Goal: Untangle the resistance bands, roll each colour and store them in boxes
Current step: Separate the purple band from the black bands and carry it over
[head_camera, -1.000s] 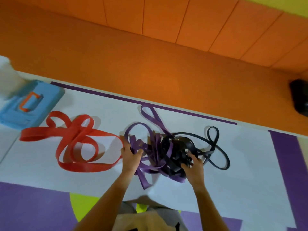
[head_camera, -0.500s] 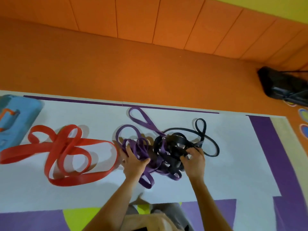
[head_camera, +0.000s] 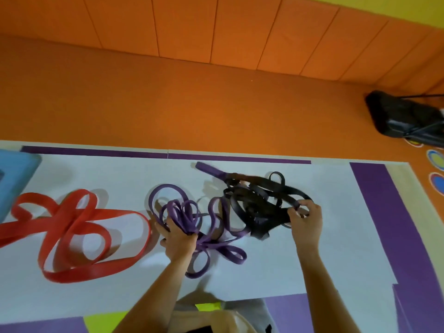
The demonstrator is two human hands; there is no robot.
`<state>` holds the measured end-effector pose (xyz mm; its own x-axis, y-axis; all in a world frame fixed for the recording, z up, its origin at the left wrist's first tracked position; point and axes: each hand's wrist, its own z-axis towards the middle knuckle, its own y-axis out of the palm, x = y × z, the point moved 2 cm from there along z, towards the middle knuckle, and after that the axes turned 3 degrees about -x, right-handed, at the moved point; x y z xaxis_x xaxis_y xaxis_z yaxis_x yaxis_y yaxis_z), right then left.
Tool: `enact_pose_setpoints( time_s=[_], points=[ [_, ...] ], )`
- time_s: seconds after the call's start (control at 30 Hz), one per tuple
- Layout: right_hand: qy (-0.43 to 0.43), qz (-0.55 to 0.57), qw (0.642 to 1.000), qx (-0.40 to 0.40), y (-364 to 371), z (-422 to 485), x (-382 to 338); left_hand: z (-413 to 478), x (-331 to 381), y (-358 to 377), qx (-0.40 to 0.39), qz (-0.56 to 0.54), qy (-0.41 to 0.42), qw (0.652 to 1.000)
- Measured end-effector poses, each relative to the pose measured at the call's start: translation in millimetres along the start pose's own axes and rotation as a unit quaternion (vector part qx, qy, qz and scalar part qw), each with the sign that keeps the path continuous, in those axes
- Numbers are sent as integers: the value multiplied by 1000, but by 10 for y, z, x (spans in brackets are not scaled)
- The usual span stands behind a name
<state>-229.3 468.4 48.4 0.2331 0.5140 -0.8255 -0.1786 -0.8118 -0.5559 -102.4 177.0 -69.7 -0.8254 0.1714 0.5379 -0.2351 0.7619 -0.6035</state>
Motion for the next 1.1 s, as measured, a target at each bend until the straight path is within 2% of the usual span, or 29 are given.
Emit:
enact_pose_setpoints(
  time_s=[0.17,0.3,0.37,0.43,0.5,0.57,0.63,0.7,0.77,0.83,0.93,1.1],
  points=[
    [43,-83,985,-142,124,117,533,-42,50,90,38,-93,-40,994],
    [88,-151,945,-276,249,157,782,-103,81,151,65,-141,-47,987],
    [85,-212,927,-297,280,188,824,-138,94,153,73,-159,-31,984],
    [85,-216,935,-267,288,193,772,-161,97,139,72,-186,-17,980],
    [28,-227,947,-228,329,143,639,-167,114,78,64,-204,-5,977],
    [-105,-209,951,-205,436,66,507,-177,157,-28,51,-212,16,976],
    [-226,-179,928,-237,609,-31,373,-183,204,-168,51,-201,49,977],
    [-283,-204,879,-326,834,-155,314,-179,240,-345,50,-152,77,984],
    [-260,-297,824,-407,1030,-292,344,-166,279,-547,46,-57,113,991],
    [-182,-390,803,-411,1117,-338,443,-154,292,-746,58,16,145,988],
    [-63,-414,831,-368,1059,-346,491,-112,311,-988,78,65,195,975],
    [-11,-390,872,-297,836,-475,571,-48,484,-1231,88,39,243,965]
  ],
)
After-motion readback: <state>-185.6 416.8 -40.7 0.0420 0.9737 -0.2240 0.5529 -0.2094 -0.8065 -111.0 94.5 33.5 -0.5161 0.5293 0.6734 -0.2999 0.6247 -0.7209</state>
